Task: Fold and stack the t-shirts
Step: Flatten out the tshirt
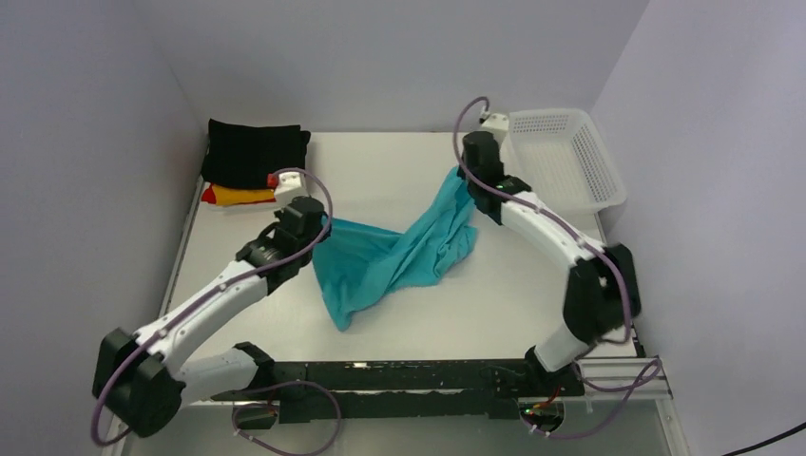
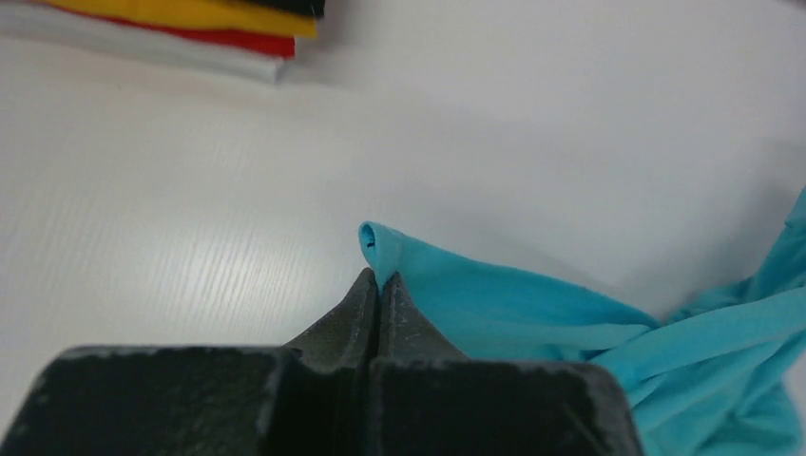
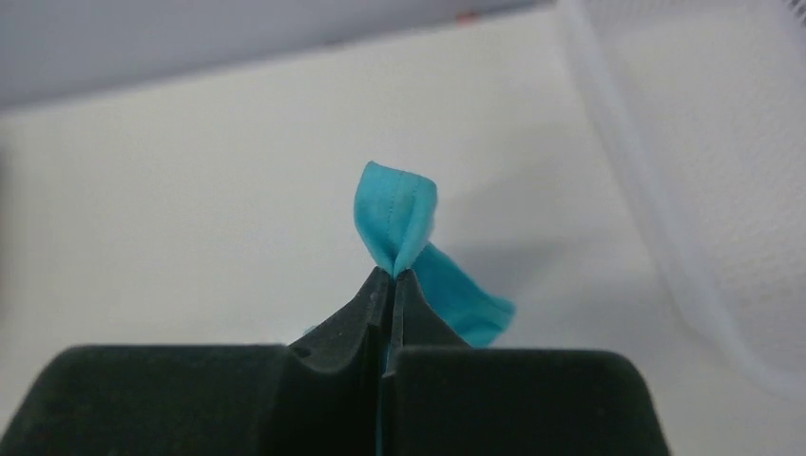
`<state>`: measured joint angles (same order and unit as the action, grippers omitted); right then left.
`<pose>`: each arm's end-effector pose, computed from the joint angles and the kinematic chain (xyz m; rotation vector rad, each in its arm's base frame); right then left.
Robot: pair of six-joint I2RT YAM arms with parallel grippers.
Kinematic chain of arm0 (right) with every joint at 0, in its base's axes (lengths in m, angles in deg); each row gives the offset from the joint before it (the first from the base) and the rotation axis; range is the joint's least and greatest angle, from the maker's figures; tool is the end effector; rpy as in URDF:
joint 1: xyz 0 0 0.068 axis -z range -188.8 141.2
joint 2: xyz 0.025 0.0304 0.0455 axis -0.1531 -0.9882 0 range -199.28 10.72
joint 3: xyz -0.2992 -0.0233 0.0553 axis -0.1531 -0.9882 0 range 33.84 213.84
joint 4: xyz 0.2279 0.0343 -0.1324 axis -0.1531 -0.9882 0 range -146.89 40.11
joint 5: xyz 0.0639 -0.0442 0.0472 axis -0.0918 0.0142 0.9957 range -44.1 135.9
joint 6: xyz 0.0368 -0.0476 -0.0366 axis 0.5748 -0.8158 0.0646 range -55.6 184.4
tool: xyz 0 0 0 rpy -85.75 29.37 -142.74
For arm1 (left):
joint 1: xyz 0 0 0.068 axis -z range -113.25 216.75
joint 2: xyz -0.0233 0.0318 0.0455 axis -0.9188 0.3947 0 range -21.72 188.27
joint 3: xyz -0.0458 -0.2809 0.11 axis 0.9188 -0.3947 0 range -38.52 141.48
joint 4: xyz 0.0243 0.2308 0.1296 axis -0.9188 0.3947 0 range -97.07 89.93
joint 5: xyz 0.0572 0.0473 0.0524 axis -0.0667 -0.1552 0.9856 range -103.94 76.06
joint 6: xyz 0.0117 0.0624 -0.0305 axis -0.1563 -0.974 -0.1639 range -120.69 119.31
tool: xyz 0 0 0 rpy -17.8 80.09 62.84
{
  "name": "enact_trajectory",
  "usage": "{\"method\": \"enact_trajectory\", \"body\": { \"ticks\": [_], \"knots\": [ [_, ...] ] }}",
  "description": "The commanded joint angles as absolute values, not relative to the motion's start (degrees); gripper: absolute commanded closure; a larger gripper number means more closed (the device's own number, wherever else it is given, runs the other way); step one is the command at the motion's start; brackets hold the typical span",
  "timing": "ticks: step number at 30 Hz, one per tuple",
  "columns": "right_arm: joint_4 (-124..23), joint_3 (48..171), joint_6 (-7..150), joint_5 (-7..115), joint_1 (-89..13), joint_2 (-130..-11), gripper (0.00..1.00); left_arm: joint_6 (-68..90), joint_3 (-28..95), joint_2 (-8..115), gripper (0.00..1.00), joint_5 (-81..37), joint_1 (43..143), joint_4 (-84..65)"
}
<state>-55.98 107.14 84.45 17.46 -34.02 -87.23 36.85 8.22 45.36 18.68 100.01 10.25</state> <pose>0.3919 0.1541 0.2947 0.1996 2.0273 -0.0302 0.2312 -0.1144 0.2819 -0.3787 2.0788 -0.0963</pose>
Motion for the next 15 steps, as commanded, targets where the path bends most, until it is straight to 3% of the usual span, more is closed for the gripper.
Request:
{"method": "enact_trajectory", "body": {
  "ticks": [1, 15],
  "knots": [
    [-46.2, 102.7, 81.8, 15.7, -33.8, -72.0, 1.00, 32.6, 10.8, 34.8, 1.00, 24.5, 100.0, 8.3],
    [-51.7, 104.5, 76.0, 32.0, -33.8, -39.2, 1.00, 20.2, 15.9, 7.3, 1.00, 20.5, 100.0, 1.5]
  ]
}}
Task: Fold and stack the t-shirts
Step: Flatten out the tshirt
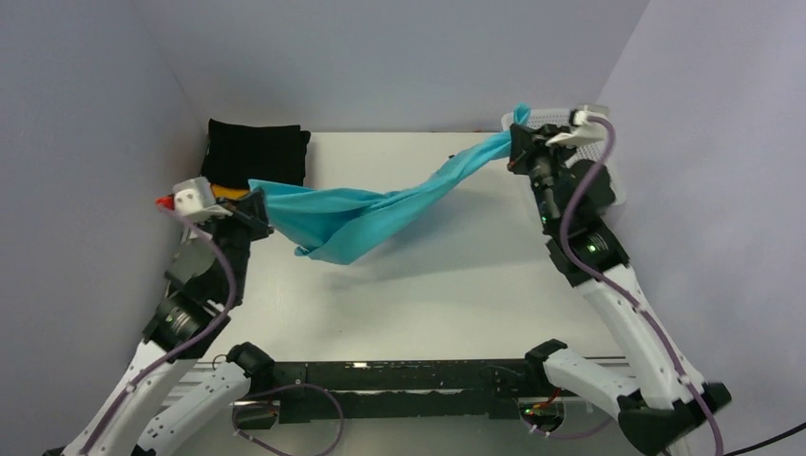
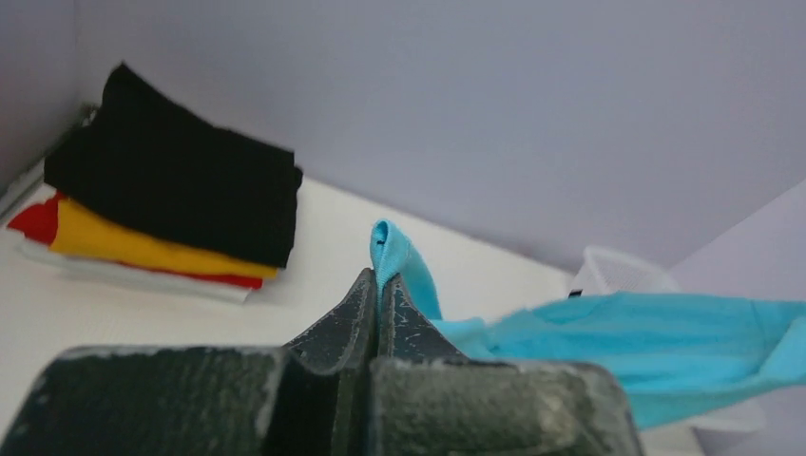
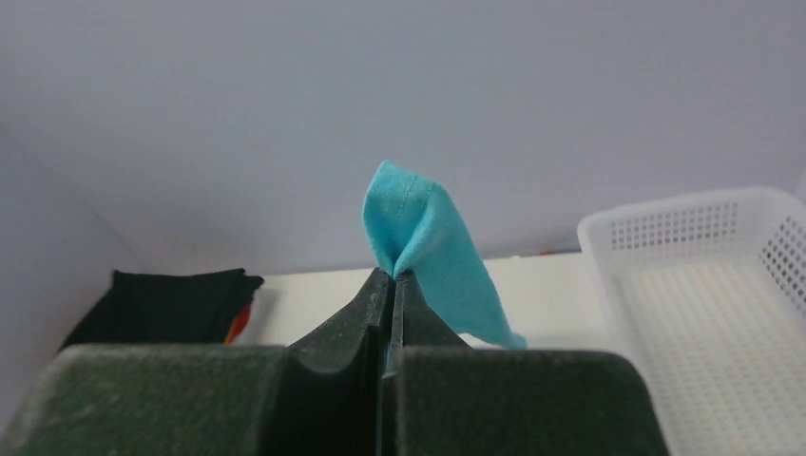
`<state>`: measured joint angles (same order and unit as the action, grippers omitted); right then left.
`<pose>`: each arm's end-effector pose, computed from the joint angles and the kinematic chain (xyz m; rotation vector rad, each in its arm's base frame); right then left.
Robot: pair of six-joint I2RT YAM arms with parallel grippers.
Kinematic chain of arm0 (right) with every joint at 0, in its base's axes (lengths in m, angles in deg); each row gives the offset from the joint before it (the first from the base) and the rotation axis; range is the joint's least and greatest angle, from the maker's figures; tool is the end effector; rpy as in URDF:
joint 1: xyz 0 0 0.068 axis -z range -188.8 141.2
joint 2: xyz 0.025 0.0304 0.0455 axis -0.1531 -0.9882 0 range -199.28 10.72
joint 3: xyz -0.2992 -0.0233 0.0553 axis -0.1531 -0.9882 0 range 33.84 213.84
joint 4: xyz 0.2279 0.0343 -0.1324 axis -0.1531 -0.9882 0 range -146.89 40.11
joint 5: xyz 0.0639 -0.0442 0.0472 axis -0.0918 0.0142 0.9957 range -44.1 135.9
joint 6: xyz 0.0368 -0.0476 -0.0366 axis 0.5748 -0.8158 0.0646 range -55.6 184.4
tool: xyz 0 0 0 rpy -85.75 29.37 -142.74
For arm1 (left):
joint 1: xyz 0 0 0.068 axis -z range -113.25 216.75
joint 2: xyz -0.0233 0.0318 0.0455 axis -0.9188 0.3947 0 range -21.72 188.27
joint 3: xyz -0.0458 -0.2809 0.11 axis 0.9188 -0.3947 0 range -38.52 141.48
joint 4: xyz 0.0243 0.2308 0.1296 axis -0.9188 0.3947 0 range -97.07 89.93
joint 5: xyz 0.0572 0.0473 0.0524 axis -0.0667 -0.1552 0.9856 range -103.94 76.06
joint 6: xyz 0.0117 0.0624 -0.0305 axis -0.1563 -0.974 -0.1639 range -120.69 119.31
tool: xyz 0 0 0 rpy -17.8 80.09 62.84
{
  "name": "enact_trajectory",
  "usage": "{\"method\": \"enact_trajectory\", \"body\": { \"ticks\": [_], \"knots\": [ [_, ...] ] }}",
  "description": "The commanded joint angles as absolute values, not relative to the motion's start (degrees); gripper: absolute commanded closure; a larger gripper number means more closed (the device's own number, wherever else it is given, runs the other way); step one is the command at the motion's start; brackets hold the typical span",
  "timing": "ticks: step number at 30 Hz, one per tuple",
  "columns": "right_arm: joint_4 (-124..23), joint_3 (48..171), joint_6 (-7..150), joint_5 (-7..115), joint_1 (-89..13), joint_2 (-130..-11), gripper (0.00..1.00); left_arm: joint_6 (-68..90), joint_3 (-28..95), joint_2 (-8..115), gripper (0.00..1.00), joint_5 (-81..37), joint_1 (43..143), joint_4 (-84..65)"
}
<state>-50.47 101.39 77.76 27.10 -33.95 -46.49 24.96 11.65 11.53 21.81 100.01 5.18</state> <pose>0.2076 0.0768 0.4890 0.1291 1.4116 0.3269 0.1130 -0.0338 0.4163 -0.4046 1.4606 -0.3614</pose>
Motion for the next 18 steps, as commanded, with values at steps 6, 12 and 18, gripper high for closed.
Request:
{"method": "enact_trajectory", "body": {
  "ticks": [6, 12, 18],
  "knots": [
    [-57.6, 104.3, 77.5, 28.3, -33.8, -32.2, 1.00, 20.4, 19.9, 6.7, 1.00, 23.9, 100.0, 5.7],
    [-60.9, 96.0, 80.9, 19.2, -33.8, -32.7, 1.00, 21.7, 18.7, 19.4, 1.00, 33.8, 99.6, 7.2],
    [-62.0, 77.8, 90.1, 0.3, -32.7, -31.4, 1.00, 33.1, 16.5, 44.5, 1.00, 15.5, 80.6, 11.2]
  ]
}}
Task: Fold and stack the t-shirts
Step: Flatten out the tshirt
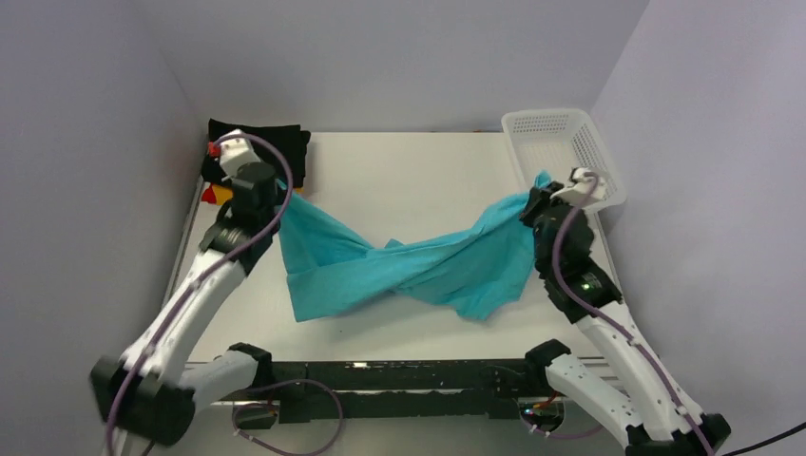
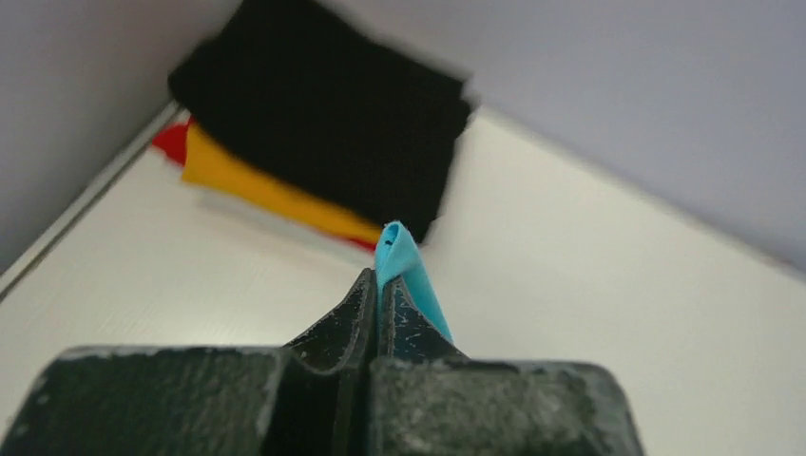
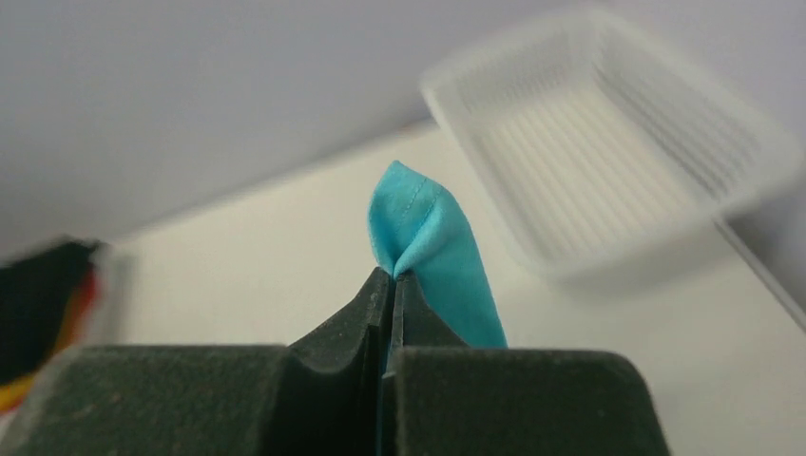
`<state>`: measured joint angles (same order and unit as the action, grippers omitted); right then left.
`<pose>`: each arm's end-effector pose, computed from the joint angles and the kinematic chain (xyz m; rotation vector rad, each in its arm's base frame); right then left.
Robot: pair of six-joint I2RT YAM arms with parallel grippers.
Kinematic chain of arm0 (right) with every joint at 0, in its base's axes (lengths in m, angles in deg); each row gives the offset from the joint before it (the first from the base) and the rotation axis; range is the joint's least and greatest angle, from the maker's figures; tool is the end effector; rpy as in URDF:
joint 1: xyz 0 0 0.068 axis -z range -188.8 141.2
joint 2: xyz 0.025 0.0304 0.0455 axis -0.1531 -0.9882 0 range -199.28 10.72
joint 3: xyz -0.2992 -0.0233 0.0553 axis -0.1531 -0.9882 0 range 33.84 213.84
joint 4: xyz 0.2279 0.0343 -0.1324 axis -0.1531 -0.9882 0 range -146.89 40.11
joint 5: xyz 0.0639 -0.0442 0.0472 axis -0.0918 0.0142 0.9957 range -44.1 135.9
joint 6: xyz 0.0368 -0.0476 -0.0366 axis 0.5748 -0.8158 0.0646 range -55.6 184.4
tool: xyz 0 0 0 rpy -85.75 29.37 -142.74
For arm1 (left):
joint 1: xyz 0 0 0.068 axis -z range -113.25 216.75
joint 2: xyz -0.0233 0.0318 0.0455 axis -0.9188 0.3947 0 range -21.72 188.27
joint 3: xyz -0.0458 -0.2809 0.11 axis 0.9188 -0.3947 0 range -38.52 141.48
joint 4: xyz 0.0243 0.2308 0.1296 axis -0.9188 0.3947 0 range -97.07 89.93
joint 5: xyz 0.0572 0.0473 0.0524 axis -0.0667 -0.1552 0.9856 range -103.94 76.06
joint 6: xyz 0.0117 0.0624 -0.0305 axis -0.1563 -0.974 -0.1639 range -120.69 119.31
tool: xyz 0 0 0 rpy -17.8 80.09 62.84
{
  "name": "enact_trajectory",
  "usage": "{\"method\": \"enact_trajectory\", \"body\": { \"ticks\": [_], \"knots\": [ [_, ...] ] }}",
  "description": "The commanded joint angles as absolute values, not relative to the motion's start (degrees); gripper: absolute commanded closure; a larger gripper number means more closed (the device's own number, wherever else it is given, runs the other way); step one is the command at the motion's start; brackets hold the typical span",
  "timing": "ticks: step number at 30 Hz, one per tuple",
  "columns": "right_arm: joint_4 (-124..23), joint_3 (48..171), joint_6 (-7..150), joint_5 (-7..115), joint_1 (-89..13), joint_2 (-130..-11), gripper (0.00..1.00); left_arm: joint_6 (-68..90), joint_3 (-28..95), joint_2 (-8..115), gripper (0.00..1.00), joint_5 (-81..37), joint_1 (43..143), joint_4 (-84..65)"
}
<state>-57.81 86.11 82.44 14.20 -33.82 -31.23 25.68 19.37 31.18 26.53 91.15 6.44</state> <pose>0.1548 0.0387 0.4211 0.3461 1.4982 0.1748 0.1982 -0.0488 0.4146 -0.5373 1.5963 -0.0580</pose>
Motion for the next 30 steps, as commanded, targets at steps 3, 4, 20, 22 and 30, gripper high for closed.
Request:
{"method": "enact_trajectory", "body": {
  "ticks": [3, 4, 20, 22, 30],
  "knots": [
    [-61.0, 69.9, 93.8, 4.7, -29.4, -32.8, 1.00, 34.4, 16.6, 56.5, 1.00, 6.9, 77.8, 8.7],
    [-60.2, 68.7, 93.8, 7.5, -27.6, -34.3, 1.00, 34.2, 17.0, 60.1, 0.98, 4.5, 77.7, 7.3],
    [-57.3, 68.1, 93.8, 25.7, -17.6, -48.8, 1.00, 30.5, 26.5, 69.5, 0.01, -3.9, 77.4, 15.7],
    [-56.8, 67.7, 93.9, 26.1, -17.6, -48.4, 1.00, 31.5, 19.7, 63.0, 0.01, -6.1, 77.9, 13.9],
    [-57.3, 68.3, 93.1, 27.4, -17.4, -50.2, 1.00, 28.8, -0.2, 52.7, 0.01, -27.4, 79.1, -4.4]
  ]
}}
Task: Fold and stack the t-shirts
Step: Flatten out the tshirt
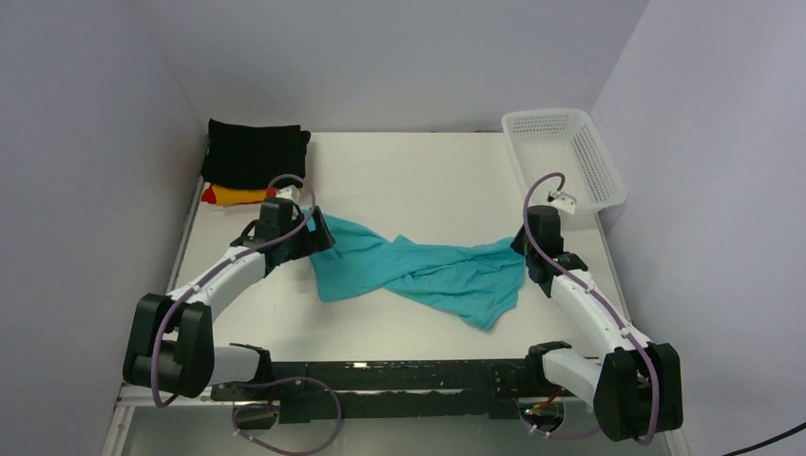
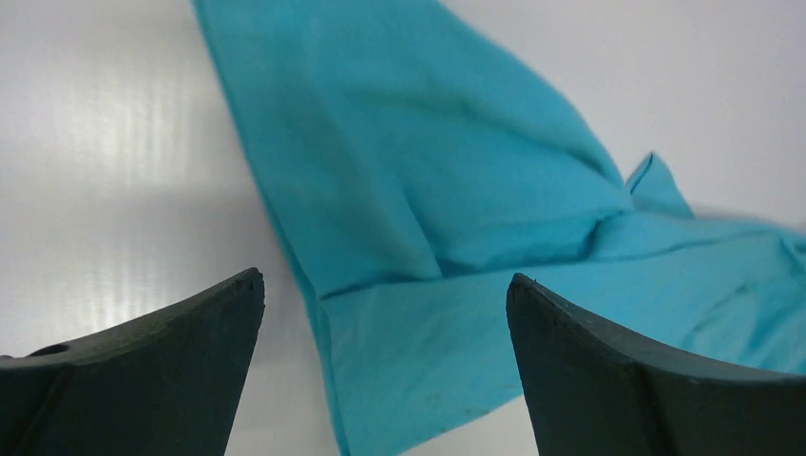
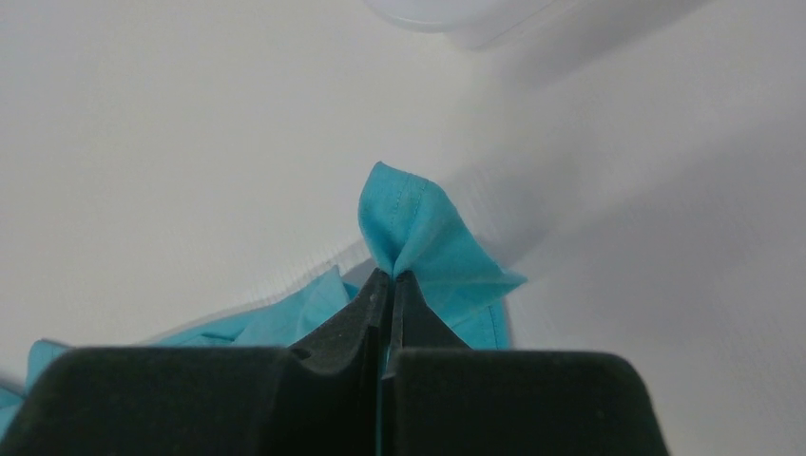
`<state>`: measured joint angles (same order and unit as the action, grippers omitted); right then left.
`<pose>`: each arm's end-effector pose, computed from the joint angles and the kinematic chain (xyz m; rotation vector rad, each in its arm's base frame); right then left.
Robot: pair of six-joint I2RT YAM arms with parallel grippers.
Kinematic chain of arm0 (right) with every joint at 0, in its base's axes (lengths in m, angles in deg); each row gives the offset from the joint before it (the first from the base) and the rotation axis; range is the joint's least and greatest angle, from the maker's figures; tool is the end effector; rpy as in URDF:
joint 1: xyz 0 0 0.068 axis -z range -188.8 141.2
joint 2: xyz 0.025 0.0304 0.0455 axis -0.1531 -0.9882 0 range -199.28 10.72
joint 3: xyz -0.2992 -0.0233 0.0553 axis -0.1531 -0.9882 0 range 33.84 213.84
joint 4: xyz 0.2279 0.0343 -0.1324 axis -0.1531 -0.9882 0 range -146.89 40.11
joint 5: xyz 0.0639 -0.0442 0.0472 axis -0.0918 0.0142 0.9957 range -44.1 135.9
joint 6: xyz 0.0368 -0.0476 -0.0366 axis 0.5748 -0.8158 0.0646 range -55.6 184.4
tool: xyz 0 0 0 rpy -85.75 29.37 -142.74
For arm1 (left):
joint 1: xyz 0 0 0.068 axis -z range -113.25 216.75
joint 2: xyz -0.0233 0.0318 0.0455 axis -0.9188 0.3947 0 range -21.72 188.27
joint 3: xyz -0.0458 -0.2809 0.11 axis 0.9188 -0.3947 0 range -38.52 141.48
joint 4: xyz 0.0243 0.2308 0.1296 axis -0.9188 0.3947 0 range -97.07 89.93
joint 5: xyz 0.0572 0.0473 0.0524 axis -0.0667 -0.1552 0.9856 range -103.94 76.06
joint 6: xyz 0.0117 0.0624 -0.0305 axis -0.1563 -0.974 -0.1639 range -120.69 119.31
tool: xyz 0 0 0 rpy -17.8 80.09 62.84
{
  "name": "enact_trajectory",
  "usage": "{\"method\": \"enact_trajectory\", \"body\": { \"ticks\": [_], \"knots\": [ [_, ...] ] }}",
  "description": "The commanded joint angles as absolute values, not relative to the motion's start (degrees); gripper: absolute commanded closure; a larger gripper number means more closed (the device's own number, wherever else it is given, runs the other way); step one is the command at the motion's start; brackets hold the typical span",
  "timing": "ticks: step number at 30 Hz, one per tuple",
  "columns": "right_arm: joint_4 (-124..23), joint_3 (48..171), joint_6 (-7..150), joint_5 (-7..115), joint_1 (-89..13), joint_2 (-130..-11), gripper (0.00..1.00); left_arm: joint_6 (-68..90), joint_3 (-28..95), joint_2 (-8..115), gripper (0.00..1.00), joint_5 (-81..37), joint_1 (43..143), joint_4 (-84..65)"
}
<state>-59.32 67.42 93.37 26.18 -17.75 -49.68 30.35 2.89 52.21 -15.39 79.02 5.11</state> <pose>0.2267 0.0159 0.2371 0.5611 2.0870 0.0006 0.2674 -0.0596 0.2230 -0.3768 2.3565 -0.3954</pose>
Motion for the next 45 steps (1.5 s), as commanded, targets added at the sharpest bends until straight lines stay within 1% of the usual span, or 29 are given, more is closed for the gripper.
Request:
{"method": "enact_trajectory", "body": {
  "ticks": [1, 8, 10, 14, 17, 21, 25, 34, 36, 42, 45],
  "knots": [
    [-57.2, 68.2, 93.1, 27.5, -17.4, -50.3, 1.00, 28.3, -0.4, 53.3, 0.01, -28.6, 79.1, -4.9],
    [-57.9, 68.5, 92.8, 27.6, -17.4, -51.2, 1.00, 28.5, 0.3, 60.9, 0.01, -33.4, 79.9, -6.6],
    [-58.2, 68.5, 92.7, 27.2, -17.4, -51.2, 1.00, 28.3, 0.4, 61.4, 0.01, -32.4, 80.7, -6.5],
    [-58.4, 68.5, 92.6, 27.1, -17.3, -51.0, 1.00, 28.0, 0.6, 61.8, 0.01, -28.0, 83.0, -1.6],
    [-58.6, 68.6, 92.5, 26.8, -17.4, -50.9, 1.00, 28.4, 0.5, 60.5, 0.02, -24.5, 85.6, 2.4],
    [-58.6, 68.6, 92.6, 26.8, -17.3, -50.5, 1.00, 29.6, 0.4, 57.9, 0.03, -16.8, 89.9, 8.3],
    [-58.7, 68.5, 92.6, 26.9, -17.3, -50.4, 1.00, 30.8, 0.5, 56.1, 0.05, -12.1, 91.5, 13.1],
    [-58.4, 68.3, 92.7, 26.9, -17.1, -50.6, 1.00, 30.1, -2.6, 48.6, 0.13, -14.5, 93.5, 10.3],
    [-58.5, 68.4, 92.7, 27.0, -17.2, -50.9, 1.00, 29.7, -1.9, 48.1, 0.14, -14.2, 93.8, 11.2],
    [-58.2, 68.3, 92.8, 27.6, -17.2, -51.5, 1.00, 28.3, -0.7, 48.1, 0.13, -10.1, 95.2, 12.8],
    [-58.5, 68.6, 92.7, 27.6, -17.2, -51.7, 1.00, 28.2, -0.3, 49.0, 0.17, -10.6, 95.6, 12.5]
  ]
}}
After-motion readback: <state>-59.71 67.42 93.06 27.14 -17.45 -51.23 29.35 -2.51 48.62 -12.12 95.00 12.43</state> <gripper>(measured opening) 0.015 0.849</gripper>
